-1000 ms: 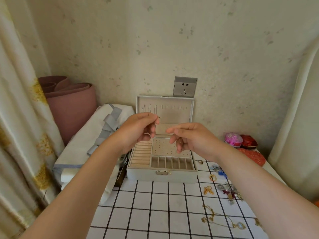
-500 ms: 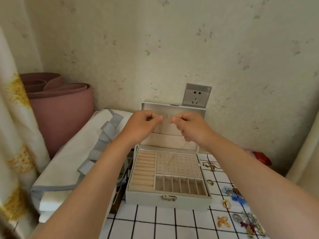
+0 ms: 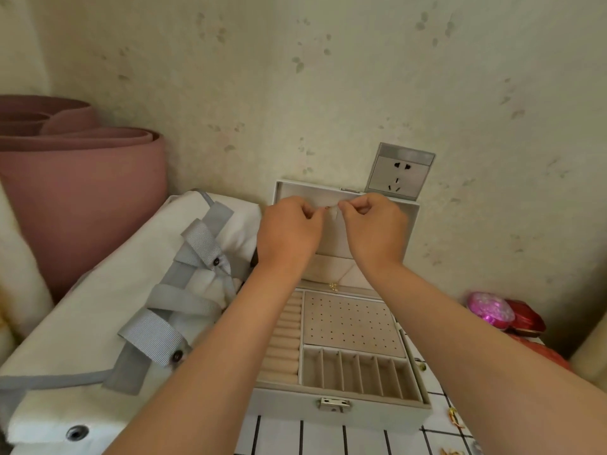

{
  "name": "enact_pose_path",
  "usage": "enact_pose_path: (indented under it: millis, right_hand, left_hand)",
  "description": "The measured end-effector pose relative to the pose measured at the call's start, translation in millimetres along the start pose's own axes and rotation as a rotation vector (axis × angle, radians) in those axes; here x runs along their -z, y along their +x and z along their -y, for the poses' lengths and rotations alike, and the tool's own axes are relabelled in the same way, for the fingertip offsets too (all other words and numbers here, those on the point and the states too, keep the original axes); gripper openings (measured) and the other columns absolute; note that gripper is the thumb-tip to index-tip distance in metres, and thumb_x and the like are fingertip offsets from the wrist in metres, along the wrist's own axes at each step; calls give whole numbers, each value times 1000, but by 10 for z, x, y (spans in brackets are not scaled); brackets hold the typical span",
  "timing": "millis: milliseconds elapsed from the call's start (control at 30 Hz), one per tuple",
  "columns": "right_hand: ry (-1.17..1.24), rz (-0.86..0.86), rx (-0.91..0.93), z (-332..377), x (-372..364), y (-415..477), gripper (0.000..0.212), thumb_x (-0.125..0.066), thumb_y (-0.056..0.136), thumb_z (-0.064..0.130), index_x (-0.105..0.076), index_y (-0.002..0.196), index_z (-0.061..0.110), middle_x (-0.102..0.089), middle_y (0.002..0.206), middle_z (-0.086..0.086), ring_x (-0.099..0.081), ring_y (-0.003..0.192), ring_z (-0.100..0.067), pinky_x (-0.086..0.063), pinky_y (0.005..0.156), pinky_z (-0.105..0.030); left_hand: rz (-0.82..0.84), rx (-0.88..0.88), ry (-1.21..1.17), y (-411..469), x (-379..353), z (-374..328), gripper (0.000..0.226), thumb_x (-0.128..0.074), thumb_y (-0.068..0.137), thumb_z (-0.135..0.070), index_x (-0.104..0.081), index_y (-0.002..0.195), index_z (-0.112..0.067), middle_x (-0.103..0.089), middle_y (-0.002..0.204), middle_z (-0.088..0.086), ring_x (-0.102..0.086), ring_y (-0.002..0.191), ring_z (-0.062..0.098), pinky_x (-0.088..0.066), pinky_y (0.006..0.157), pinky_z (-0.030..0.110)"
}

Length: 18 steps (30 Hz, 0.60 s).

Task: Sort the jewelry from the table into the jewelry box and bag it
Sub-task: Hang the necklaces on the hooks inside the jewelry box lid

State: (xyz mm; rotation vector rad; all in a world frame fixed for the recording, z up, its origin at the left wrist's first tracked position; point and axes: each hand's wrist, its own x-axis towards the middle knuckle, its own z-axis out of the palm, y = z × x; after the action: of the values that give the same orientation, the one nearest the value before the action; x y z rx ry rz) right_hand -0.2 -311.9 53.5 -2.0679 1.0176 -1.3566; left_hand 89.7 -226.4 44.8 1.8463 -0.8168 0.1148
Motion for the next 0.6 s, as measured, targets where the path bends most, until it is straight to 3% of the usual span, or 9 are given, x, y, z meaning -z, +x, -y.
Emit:
enact_pose_path:
  millis: [200, 300, 467, 600]
  right_hand:
    - [-29, -7, -13, -14, -43, 10, 14, -73, 86, 28, -69, 74, 21, -63, 66, 15, -61, 69, -4, -42, 59, -15]
    - [-54, -3, -25, -40, -39, -24, 13, -72, 84, 24, -70, 74, 17, -66, 68, 11, -64, 69, -8, -50, 63, -24]
    - [-85, 145, -82, -105, 28, -166, 27, -71, 85, 23, -68, 62, 12, -67, 61, 2, -65, 65, -14, -54, 66, -30]
    - [30, 344, -261, -71, 128, -297, 25, -56, 92, 22, -73, 74, 16, -73, 66, 1, -60, 51, -12, -50, 55, -28]
  left_hand:
    - [-11, 39, 68, -19, -63, 60, 35, -57, 91, -36, -54, 59, -20, -59, 61, -5, -53, 59, 10, -30, 45, 24]
    - [20, 50, 73, -56, -49, 90, 38, -58, 91, -36, -50, 57, -22, -55, 60, -6, -50, 58, 10, -26, 46, 24]
    - [154, 62, 19, -92, 14, 117, 33, -59, 90, -32, -56, 62, -15, -59, 61, 0, -56, 62, 16, -42, 52, 28]
    - [329, 81, -164, -122, 107, 116, 27, -59, 89, -28, -68, 71, -9, -67, 64, 3, -62, 59, 18, -58, 70, 42]
